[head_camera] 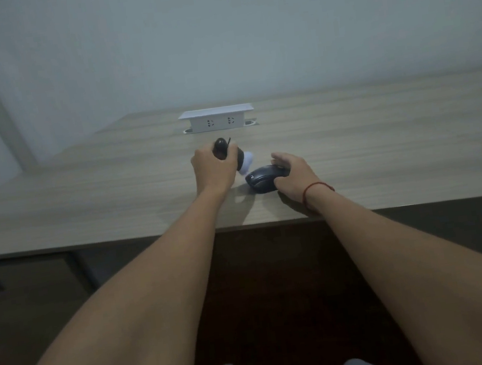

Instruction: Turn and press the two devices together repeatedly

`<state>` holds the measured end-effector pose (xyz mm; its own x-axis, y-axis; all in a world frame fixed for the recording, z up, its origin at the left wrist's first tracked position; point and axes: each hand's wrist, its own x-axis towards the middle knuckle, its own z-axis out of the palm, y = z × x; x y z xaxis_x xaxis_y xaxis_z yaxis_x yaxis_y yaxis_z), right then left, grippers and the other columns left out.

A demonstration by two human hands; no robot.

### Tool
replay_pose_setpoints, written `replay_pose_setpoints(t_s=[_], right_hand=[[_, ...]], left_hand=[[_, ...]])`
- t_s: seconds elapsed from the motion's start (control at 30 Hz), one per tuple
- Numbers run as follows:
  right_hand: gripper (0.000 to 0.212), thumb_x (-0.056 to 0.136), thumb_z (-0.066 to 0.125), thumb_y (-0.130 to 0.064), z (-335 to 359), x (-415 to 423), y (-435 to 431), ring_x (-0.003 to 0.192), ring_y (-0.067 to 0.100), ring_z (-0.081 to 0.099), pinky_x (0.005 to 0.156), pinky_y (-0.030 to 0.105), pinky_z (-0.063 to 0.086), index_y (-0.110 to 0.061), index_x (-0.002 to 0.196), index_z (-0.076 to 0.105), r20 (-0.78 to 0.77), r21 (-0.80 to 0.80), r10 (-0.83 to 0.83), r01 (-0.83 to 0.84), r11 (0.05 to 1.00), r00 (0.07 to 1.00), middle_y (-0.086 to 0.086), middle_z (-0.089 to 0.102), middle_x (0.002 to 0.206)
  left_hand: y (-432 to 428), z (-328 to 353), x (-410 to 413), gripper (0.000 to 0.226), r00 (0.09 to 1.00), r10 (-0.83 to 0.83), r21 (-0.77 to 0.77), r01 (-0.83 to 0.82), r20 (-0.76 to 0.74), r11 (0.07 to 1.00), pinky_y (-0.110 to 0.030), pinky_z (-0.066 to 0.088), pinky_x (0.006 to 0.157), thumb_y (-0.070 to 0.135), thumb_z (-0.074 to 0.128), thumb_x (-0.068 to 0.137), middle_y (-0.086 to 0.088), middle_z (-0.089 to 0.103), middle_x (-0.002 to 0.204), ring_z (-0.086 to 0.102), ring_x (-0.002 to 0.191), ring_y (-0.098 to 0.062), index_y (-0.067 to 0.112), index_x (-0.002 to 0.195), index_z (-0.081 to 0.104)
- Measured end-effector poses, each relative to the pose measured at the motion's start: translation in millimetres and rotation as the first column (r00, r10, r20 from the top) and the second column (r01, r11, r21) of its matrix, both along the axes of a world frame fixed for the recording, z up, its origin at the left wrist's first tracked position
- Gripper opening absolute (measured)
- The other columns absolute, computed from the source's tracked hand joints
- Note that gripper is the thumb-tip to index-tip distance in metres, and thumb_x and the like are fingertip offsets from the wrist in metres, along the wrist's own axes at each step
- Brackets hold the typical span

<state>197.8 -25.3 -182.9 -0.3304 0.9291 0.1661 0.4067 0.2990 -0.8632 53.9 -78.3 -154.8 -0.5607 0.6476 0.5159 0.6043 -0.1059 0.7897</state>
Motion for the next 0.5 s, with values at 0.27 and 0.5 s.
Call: replay_pose_setpoints(t_s=[0.27, 0.5], right_hand=[[0.048, 0.092, 0.043, -0.016, -3.6, -3.0, 5.1, 0.13, 0.027, 0.046, 0.109, 0.038, 0.035, -0.016, 0.139, 0.043, -0.06, 0.0, -0.307, 0.307, 0.952, 0.95, 0.008, 0.047, 0.144], [0.069, 0.053, 0.057, -0.075, -6.6, -9.2, 3.0, 0.096, 0.027, 0.061, 0.084, 0.046, 0.053, -0.024, 0.099, 0.058, 0.105, 0.019, -0.212, 0.212, 0.977, 0.971, 0.003, 0.065, 0.106]], left_hand=[[0.4, -13.1, -4.8, 0.029, 0.997, -0.08, -0.155, 0.082, 0.024, 0.984, -0.04, 0.058, 0.082, 0.026, 0.07, 0.087, -0.015, 0.07, 0.089, 0.065, 0.085, -0.025, -0.001, 0.095, 0.07], [4.8, -4.6, 2.5, 0.024, 0.976, -0.093, -0.023, 0.1, 0.196, 0.995, -0.045, 0.059, 0.082, 0.032, 0.069, 0.085, -0.01, 0.069, 0.085, 0.07, 0.087, -0.029, 0.008, 0.087, 0.068]])
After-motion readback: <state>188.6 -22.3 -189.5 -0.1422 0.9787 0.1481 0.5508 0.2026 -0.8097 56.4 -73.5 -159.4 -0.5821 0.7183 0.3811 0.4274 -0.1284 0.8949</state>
